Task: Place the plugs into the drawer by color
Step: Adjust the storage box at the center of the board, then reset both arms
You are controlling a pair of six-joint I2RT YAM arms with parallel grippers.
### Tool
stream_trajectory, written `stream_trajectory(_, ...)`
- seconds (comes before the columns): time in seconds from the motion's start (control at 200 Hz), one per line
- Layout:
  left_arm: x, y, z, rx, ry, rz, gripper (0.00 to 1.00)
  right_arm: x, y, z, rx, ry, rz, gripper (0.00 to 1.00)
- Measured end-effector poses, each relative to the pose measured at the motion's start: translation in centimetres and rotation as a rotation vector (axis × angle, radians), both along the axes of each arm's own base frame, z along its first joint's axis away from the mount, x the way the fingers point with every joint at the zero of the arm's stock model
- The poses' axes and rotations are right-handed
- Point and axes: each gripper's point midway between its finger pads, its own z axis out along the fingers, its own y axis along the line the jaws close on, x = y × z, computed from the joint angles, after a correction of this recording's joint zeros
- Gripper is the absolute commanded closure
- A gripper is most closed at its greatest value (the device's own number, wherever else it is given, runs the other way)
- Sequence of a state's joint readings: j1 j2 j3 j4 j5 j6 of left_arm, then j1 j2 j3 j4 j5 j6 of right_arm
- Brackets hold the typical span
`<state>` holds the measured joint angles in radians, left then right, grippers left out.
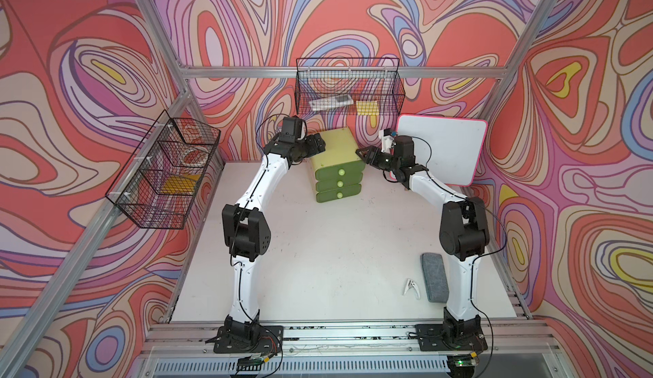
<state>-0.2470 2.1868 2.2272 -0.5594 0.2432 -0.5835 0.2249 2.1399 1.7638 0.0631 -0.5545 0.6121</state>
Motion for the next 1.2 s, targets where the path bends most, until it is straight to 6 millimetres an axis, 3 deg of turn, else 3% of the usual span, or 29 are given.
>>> stream_trajectory(0.305, 0.1, -1.1, -2.5, -0.034, 0.056, -0.056, 0.17, -1.2, 0.3, -0.1, 0.034, 0.005, 0.034, 0.53)
stream_trajectory(0.671, 0.1, -1.2, -2.6, -0.066, 0.068, -0.069, 0.19, -4.7, 0.9, 0.0, 0.026, 0.039, 0.044, 0.56)
stream_trajectory(0.821, -0.5, -1.2, -2.8, -0.047, 0.066, -0.073, 0.14, -6.0, 0.3, 0.1, -0.089, 0.012, 0.010, 0.47)
stream_trajectory(0.926, -3.8, -0.2, -2.8, 0.035, 0.035, -0.070, 0.04, -9.3, -2.3, 0.9, -0.247, -0.071, -0.083, 0.30)
stream_trajectory(0.976, -6.9, 0.9, -2.5, 0.111, -0.001, -0.062, 0.01, -11.5, -4.5, 1.8, -0.320, -0.132, -0.158, 0.22)
stream_trajectory(1.056, -12.2, 2.9, -1.8, 0.231, -0.126, -0.033, 0.01, -14.6, -8.2, 3.0, -0.409, -0.252, -0.283, 0.17)
stream_trajectory(1.087, -14.2, 3.6, -1.5, 0.272, -0.188, -0.027, 0.01, -15.8, -9.7, 3.0, -0.443, -0.295, -0.340, 0.03)
stream_trajectory(1.152, -17.6, 5.6, -2.1, 0.375, -0.330, -0.004, 0.01, -17.8, -12.2, 1.7, -0.526, -0.356, -0.420, 0.02)
stream_trajectory(1.197, -19.3, 7.4, -3.8, 0.448, -0.385, 0.026, 0.01, -19.1, -13.6, -0.7, -0.623, -0.369, -0.437, 0.02)
